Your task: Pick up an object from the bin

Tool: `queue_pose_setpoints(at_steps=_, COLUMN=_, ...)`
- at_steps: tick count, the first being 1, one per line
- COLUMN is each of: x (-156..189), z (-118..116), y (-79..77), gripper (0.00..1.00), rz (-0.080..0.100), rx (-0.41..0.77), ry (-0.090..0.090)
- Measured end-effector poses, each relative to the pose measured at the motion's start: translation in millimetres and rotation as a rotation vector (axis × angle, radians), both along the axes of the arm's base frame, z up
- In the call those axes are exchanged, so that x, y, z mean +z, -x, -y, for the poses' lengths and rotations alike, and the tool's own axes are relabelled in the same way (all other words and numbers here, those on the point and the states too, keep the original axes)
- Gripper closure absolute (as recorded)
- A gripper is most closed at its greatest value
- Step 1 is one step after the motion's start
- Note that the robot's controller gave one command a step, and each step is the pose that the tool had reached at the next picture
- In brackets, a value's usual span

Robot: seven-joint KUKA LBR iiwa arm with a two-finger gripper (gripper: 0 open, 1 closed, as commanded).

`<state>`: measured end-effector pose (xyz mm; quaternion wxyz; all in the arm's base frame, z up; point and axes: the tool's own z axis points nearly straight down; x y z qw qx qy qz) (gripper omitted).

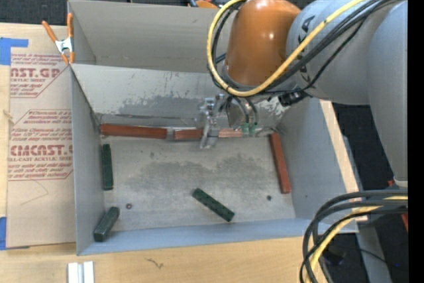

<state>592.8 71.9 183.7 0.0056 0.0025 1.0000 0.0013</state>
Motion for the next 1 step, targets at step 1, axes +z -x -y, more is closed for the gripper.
queue_pose_setpoints(at_steps=1, x=63.2, z=-42.8, y=12.5, gripper=1.0, rz=-0.002, rx=0.049, ry=-0.001)
